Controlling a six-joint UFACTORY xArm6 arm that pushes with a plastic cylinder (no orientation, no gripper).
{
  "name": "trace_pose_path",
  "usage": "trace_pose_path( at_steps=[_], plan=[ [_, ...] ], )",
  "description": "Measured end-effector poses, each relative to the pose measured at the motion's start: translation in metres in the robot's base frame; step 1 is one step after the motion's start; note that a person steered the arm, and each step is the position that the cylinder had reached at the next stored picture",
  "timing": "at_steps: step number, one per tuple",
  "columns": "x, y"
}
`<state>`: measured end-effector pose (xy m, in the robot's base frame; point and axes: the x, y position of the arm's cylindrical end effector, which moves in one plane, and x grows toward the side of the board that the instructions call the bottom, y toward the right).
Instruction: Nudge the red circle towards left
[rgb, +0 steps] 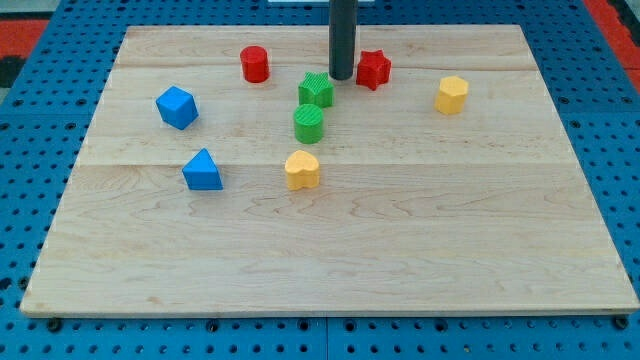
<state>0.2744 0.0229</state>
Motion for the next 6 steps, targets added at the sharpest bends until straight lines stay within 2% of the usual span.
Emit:
trace_pose_path(
  at_steps=[1, 2, 5, 6],
  plan=[
    [-0.020, -0.047],
    [-0.010, -0.068],
    [0.013, -0.077],
    [0.001, -0.097]
  ],
)
